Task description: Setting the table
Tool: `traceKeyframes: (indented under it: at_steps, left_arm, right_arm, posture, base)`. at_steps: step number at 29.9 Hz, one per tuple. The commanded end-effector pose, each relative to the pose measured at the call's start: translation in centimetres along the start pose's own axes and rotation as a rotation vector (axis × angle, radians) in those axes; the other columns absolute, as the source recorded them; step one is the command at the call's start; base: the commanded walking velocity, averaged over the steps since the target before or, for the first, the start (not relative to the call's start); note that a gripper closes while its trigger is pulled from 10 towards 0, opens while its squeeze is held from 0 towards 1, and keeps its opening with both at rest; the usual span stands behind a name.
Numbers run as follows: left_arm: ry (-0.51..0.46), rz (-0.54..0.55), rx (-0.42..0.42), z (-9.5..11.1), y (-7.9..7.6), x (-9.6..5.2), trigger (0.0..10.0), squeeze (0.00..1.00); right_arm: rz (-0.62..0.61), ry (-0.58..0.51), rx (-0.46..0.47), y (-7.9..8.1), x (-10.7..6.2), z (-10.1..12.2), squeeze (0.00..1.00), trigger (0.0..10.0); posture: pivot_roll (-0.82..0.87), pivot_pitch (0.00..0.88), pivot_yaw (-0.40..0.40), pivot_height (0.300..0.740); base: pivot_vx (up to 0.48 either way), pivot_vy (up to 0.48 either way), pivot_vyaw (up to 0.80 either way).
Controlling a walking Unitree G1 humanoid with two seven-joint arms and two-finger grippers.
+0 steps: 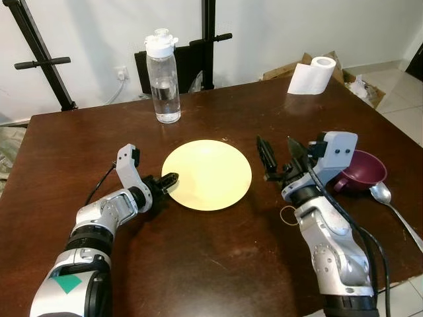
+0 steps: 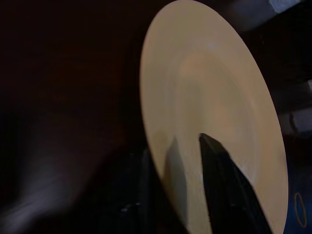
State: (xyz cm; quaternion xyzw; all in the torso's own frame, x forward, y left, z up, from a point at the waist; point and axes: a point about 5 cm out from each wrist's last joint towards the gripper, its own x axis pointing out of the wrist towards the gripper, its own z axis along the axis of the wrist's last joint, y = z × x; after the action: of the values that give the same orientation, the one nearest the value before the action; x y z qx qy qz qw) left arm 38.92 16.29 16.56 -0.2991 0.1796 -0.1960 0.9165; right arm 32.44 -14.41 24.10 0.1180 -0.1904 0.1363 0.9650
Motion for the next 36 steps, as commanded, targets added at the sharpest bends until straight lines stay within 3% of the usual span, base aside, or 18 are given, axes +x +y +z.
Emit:
traceKeyframes:
  at_steps: [1,15,18,22,23,24,27,32,33,34,36]
  left_arm:
    - [0.097,0.077,-0.050,-2.6,1.8,-0.5,0.0,0.00]
    - [0.061,0.043,-0.053,-2.0,1.4,-0.7,0.0,0.00]
    - [0.025,0.025,-0.061,-1.5,1.1,-0.8,0.0,0.00]
    - [-0.131,-0.095,-0.084,0.9,-0.5,-1.5,0.1,0.00]
    - [-0.131,-0.095,-0.084,0.9,-0.5,-1.5,0.1,0.00]
    - [-0.285,-0.224,-0.111,3.5,-2.4,-2.8,10.0,0.00]
    - [-0.390,-0.307,-0.132,5.2,-3.6,-4.2,10.0,0.00]
    - [-0.446,-0.360,-0.152,6.0,-4.1,-5.2,10.0,0.00]
    - [-0.495,-0.426,-0.164,6.7,-4.8,-6.3,10.0,0.00]
    - [-0.495,-0.426,-0.164,6.7,-4.8,-6.3,10.0,0.00]
    - [-0.527,-0.472,-0.168,7.0,-5.3,-7.1,10.0,0.00]
  right_arm:
    - [-0.002,0.018,0.009,-0.1,-0.4,-0.3,0.00,10.0]
    - [-0.010,0.023,0.013,-0.3,-0.3,-0.5,0.00,10.0]
    - [-0.012,0.024,0.012,-0.4,-0.3,-0.6,0.00,10.0]
    - [-0.020,0.025,0.024,-0.7,-0.4,-0.5,0.00,10.0]
    - [-0.020,0.025,0.024,-0.7,-0.4,-0.5,0.00,10.0]
    - [-0.011,0.034,0.131,-0.9,-0.5,-0.5,0.00,10.0]
    - [0.027,0.033,0.269,-0.8,-0.8,-0.4,0.00,10.0]
    - [0.074,0.017,0.393,-0.4,-1.0,0.0,0.00,10.0]
    - [0.143,-0.030,0.579,0.1,-1.2,0.9,0.00,10.0]
    - [0.143,-0.030,0.579,0.1,-1.2,0.9,0.00,10.0]
    - [0.208,-0.080,0.727,0.5,-1.5,1.8,0.00,10.0]
  posture:
    - [-0.03,0.204,0.111,0.740]
    - [-0.03,0.203,0.113,0.740]
    - [-0.03,0.199,0.112,0.740]
    - [-0.03,0.193,0.103,0.740]
    - [-0.03,0.193,0.103,0.740]
    - [-0.02,0.187,0.093,0.740]
    - [-0.02,0.183,0.087,0.740]
    - [-0.02,0.179,0.083,0.740]
    - [-0.02,0.170,0.075,0.740]
    - [-0.02,0.170,0.075,0.740]
    - [-0.02,0.169,0.074,0.740]
  base:
    - [0.000,0.000,0.00]
    - [0.000,0.000,0.00]
    - [0.000,0.000,0.00]
    - [0.000,0.000,0.00]
    - [0.000,0.000,0.00]
    - [0.000,0.000,0.00]
    - [0.000,0.000,0.00]
    - [0.000,0.000,0.00]
    - [0.000,0.000,0.00]
    - [0.000,0.000,0.00]
    - [0.000,0.000,0.00]
